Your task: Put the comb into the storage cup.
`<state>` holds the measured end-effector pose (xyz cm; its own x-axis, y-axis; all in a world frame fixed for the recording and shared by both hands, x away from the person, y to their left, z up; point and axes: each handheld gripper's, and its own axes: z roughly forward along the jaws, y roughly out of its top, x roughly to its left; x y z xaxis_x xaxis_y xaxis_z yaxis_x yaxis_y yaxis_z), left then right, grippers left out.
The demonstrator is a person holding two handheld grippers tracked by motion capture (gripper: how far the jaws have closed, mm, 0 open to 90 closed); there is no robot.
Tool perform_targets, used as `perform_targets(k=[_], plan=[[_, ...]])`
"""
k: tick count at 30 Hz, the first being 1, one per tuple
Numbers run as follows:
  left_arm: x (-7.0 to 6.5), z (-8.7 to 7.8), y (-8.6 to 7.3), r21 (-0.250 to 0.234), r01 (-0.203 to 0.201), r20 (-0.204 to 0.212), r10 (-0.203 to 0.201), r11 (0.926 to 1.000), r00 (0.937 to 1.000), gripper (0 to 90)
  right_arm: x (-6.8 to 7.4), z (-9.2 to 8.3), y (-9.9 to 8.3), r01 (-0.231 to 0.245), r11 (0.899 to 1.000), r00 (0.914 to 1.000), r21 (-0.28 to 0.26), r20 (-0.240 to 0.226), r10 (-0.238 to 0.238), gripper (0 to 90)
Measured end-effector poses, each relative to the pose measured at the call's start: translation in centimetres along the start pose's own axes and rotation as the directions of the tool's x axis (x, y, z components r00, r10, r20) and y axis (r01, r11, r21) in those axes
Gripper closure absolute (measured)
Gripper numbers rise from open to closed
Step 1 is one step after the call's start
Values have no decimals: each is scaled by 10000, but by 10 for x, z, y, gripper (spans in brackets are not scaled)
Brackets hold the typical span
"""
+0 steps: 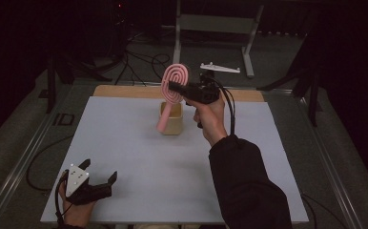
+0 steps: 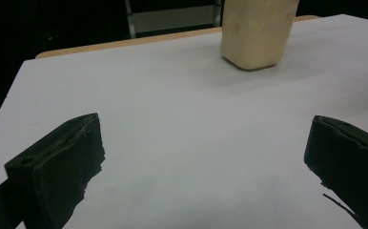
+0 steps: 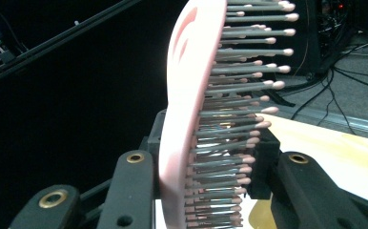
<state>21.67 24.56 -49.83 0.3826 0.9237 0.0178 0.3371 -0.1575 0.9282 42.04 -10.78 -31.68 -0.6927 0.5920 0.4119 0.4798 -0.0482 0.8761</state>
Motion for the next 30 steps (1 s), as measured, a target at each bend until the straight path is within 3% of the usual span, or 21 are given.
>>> perform_targets(k=[16, 30], plan=[[0, 0, 0, 16, -30, -9, 30, 10000, 10000, 0, -7, 2, 7, 152, 9996, 9995, -220, 296, -146, 635], [-1, 0, 0, -13, 10, -13, -10, 10000, 10000, 0, -13, 6, 10, 25, 9994, 9983, -353, 590, -4, 635]])
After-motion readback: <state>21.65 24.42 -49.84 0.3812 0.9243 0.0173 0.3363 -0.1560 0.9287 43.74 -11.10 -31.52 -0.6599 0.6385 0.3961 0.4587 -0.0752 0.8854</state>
